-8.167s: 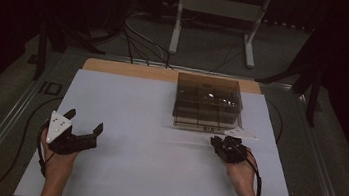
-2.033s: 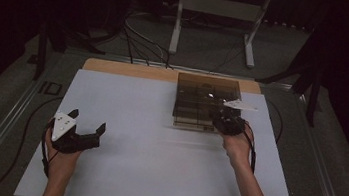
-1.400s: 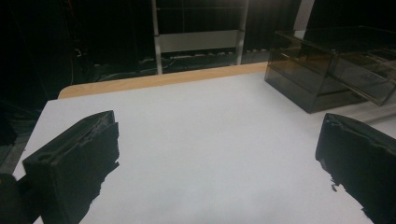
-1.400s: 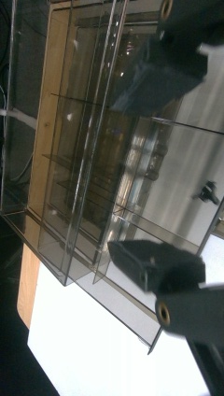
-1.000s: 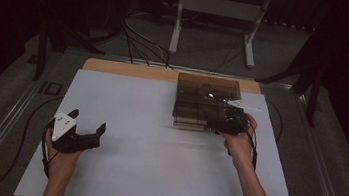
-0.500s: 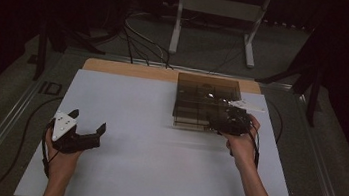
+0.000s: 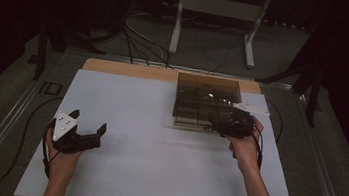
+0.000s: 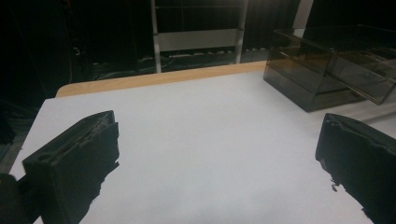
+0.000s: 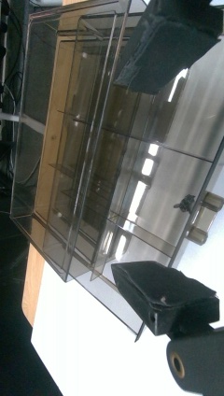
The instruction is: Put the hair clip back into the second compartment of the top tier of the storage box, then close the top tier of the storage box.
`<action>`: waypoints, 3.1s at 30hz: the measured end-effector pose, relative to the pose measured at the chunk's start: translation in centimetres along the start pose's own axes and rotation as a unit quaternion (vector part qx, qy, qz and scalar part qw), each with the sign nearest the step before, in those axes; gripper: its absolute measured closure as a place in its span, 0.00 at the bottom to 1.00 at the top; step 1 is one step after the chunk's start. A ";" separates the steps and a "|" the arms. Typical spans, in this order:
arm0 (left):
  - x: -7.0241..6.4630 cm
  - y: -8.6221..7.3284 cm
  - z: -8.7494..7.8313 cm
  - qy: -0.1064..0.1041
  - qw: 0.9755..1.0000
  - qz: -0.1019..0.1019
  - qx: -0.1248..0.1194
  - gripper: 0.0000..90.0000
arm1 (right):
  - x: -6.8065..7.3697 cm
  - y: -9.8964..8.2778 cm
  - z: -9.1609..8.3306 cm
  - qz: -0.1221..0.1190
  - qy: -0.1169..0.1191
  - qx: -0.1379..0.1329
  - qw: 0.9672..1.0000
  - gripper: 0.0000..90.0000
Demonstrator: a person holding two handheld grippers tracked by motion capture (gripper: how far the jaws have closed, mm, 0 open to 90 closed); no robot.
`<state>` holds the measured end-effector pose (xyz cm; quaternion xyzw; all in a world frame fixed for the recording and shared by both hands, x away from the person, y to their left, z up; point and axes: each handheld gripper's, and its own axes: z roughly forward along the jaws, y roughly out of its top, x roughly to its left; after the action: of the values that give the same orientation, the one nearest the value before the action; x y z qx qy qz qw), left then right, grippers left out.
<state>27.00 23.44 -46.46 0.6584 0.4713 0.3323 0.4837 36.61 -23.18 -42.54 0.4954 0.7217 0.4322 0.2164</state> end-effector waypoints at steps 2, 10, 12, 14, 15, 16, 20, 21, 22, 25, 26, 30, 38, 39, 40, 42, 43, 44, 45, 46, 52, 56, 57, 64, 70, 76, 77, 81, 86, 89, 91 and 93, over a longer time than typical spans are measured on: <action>0.0 0.0 0.0 0.000 1.000 0.000 0.001 0.00 | -0.1 -0.1 -0.1 0.001 0.000 0.001 1.000 0.11; -0.1 0.0 0.2 -0.002 1.000 0.001 0.003 0.00 | -0.1 -0.5 -0.8 0.000 0.004 0.001 1.000 0.12; -0.1 0.0 0.2 -0.002 1.000 0.001 0.002 0.00 | 0.0 -0.6 -1.0 0.000 0.004 0.000 1.000 0.12; -0.1 0.0 0.2 -0.002 1.000 0.001 0.002 0.00 | 0.1 -0.7 -1.2 -0.003 0.002 -0.001 1.000 0.12; -0.1 0.0 0.2 -0.002 1.000 0.001 0.003 0.00 | 0.2 -0.8 -1.3 -0.006 0.002 -0.002 1.000 0.12; -0.1 0.0 0.2 -0.002 1.000 0.000 0.002 0.00 | 0.3 -0.8 -1.4 -0.008 0.002 -0.003 1.000 0.12; 0.0 0.0 0.1 0.000 1.000 -0.001 0.000 0.00 | 0.4 -1.1 -1.7 -0.012 0.000 -0.004 1.000 0.12; 0.0 0.0 0.1 0.000 1.000 -0.001 0.000 0.00 | 0.4 -1.2 -1.7 -0.013 -0.001 -0.005 1.000 0.12; 0.0 0.0 0.1 0.000 1.000 -0.001 0.000 0.00 | 0.4 -1.4 -1.7 -0.012 0.001 -0.004 1.000 0.12; 0.0 0.0 0.2 0.000 1.000 -0.001 0.000 0.00 | 0.3 -1.7 -1.7 -0.011 0.000 -0.002 1.000 0.12; -0.1 0.0 0.2 0.000 1.000 -0.001 0.000 0.00 | 0.3 -1.8 -1.8 -0.010 0.001 -0.002 1.000 0.12; 0.0 0.0 0.1 0.000 1.000 -0.001 0.000 0.00 | 0.3 -2.2 -2.0 -0.011 0.001 -0.002 1.000 0.15; -0.1 0.0 0.1 -0.001 1.000 -0.001 -0.001 0.00 | 0.3 -2.9 -2.3 -0.011 0.000 0.001 1.000 0.17; -0.1 0.0 0.1 -0.001 1.000 0.000 0.000 0.00 | 0.3 -3.0 -2.4 -0.012 0.000 0.002 1.000 0.17; -0.1 0.0 0.1 0.000 1.000 -0.001 0.000 0.00 | 0.2 -3.1 -2.4 -0.010 -0.001 0.003 1.000 0.17; -0.1 0.0 0.1 -0.001 1.000 -0.001 0.000 0.00 | 0.2 -3.2 -2.5 -0.009 0.001 0.002 1.000 0.19; -0.1 0.0 0.1 -0.001 1.000 0.000 0.000 0.00 | 0.2 -3.3 -2.6 -0.008 0.000 0.002 1.000 0.20; -0.1 0.0 0.1 -0.001 1.000 -0.001 0.000 0.00 | 0.2 -3.4 -2.6 -0.008 -0.001 0.003 1.000 0.21; -0.1 0.0 0.1 0.000 1.000 -0.001 -0.001 0.00 | 0.2 -3.5 -2.6 -0.009 0.000 0.003 1.000 0.22; -0.1 0.0 0.1 0.000 1.000 0.000 -0.001 0.00 | 0.2 -3.6 -2.7 -0.009 0.000 0.002 1.000 0.23; -0.1 0.0 0.0 0.000 1.000 -0.001 -0.001 0.00 | 0.2 -4.1 -2.8 -0.006 -0.008 0.007 1.000 0.32; -0.1 0.0 0.1 0.000 1.000 0.000 0.000 0.00 | 0.2 -4.4 -2.9 -0.004 -0.013 0.007 1.000 0.39; -0.2 0.0 0.1 0.000 1.000 -0.001 -0.001 0.00 | 0.2 -4.5 -2.9 -0.005 -0.014 0.008 1.000 0.41; -0.1 -0.1 0.1 0.000 1.000 -0.001 0.001 0.00 | 0.3 -4.7 -2.9 -0.009 -0.009 0.007 1.000 0.57; -0.1 -0.1 0.0 0.001 1.000 -0.002 0.000 0.00 | 0.3 -4.8 -2.7 -0.004 -0.010 0.007 1.000 0.67; -0.1 -0.1 0.1 0.000 1.000 -0.001 0.002 0.00 | 0.2 -5.0 -2.4 -0.006 -0.012 0.011 1.000 0.88; -0.1 -0.1 0.1 0.001 1.000 -0.001 0.001 0.00 | 0.2 -5.0 -2.4 -0.007 -0.011 0.012 1.000 0.91; -0.1 -0.1 0.0 0.001 1.000 -0.002 0.001 0.00 | 0.3 -5.2 -1.9 -0.015 -0.016 0.020 1.000 1.00; -0.1 -0.1 0.0 0.002 1.000 -0.002 0.000 0.00 | 0.4 -5.4 -1.4 -0.020 -0.021 0.026 0.999 1.00; 0.0 -0.1 0.0 0.003 1.000 -0.003 0.000 0.00 | 0.5 -5.5 -1.2 -0.023 -0.020 0.028 0.999 1.00; -0.1 -0.1 -0.1 0.003 1.000 -0.002 0.000 0.00 | 0.6 -5.6 -1.0 -0.026 -0.019 0.031 0.999 1.00; -0.1 -0.1 0.0 0.003 1.000 -0.002 0.000 0.00 | 0.7 -5.6 -0.8 -0.029 -0.019 0.033 0.999 1.00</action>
<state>26.91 23.39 -46.51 0.6568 0.4740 0.3331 0.4827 32.72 -23.67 -46.73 0.4895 0.7452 0.3923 0.2261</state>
